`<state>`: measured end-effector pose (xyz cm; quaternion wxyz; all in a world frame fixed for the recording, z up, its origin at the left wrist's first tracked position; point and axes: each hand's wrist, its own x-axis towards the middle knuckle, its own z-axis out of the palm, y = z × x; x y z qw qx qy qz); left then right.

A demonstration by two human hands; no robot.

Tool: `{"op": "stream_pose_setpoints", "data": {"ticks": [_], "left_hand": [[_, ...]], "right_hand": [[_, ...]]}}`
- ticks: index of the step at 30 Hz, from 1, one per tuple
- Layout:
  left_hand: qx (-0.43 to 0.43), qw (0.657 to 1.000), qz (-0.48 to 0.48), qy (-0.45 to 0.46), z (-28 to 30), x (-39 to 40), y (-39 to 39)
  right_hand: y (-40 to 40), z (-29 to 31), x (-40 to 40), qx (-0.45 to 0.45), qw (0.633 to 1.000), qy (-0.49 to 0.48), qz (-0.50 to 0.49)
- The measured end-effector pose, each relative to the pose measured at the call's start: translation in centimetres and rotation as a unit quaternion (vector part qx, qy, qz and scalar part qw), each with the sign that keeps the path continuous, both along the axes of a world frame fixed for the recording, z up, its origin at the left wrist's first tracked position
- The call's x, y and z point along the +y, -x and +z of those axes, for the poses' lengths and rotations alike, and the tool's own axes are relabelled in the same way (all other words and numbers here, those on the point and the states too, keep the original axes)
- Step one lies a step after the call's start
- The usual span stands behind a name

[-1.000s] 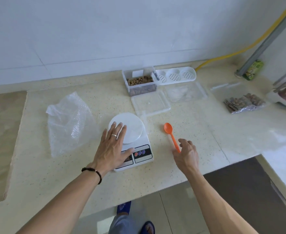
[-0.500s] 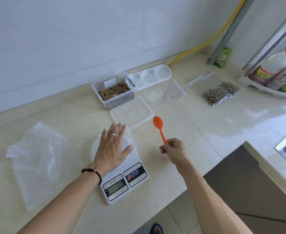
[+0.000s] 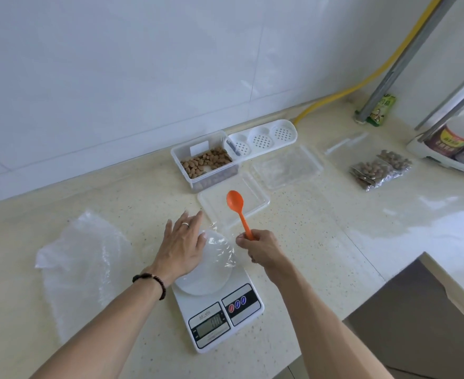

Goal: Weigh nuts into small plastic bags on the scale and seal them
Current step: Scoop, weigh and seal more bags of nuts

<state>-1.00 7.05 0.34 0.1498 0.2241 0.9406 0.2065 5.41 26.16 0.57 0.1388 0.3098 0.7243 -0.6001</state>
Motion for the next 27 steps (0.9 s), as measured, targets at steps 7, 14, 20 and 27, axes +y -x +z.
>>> {"op": "stream_pose_setpoints", "data": {"ticks": [7,14,20,27], "left_hand": [[-0.112,0.966,0.075,-0.219,3.8,-0.3,2.6],[-0.163,0.931,0.088,-0.315,7.7,-0.7,4.4],[-0.170,0.935,0.091,-0.298,9.9,-1.7,5.5],[-0.138,0.947,0.076,-0.281,12.0,-2.8,5.5]], "right_hand": [[1.9,4.9,1.0,0.073,0.996,0.018,0.048],[4.6,9.9,1.3,0.120,0.980,-0.003,0.157],[6.3,12.5,2.1,0.149,0.964,-0.088,0.204],[7.5,13.0,3.0,0.167,0.966,-0.071,0.184]]}}
